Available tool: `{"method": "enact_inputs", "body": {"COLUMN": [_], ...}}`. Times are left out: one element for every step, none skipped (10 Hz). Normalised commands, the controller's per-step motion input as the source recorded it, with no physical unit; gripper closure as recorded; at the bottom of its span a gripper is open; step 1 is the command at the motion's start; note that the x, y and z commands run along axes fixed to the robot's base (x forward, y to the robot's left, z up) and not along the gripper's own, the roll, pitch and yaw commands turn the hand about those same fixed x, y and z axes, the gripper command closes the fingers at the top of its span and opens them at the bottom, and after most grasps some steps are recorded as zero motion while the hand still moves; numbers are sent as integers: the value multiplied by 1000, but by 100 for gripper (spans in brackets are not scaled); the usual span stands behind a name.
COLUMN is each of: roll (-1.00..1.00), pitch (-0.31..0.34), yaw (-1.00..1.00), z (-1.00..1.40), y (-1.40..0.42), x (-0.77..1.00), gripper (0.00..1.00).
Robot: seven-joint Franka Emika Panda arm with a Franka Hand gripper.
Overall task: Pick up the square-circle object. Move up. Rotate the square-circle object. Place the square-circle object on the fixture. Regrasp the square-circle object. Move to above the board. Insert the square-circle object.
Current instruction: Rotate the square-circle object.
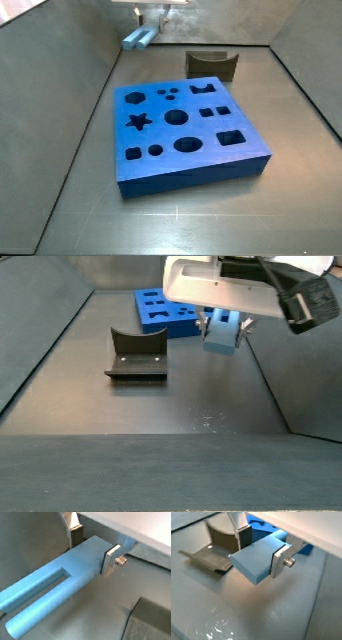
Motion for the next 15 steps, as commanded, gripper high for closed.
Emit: {"method": "enact_inputs", "body": {"roll": [-5,-6,-6,-6,-6,-6,-6,-6,-7,-7,-7,-7,-8,-8,-8], "pitch": [-2,-3,-3,-3,-3,-3,-3,-3,-4,-4,-4,-4,-4,-4,-4], "yaw": [-1000,-1000,-1000,-1000,-1000,-1000,-1000,-1000,-1000,-1000,-1000,-1000,-1000,-1000,-1000], "z": [-4,0,3,4,5,6,7,7,8,8,8,8,8,8,8], "y": [32,26,23,22,20,19,18,18,18,18,18,18,18,18,18], "x": [-14,-6,-1,0,2,3,4,4,4,5,5,5,5,5,5], "gripper": [100,100,100,100,100,100,100,100,100,100,100,100,100,100,100]}}
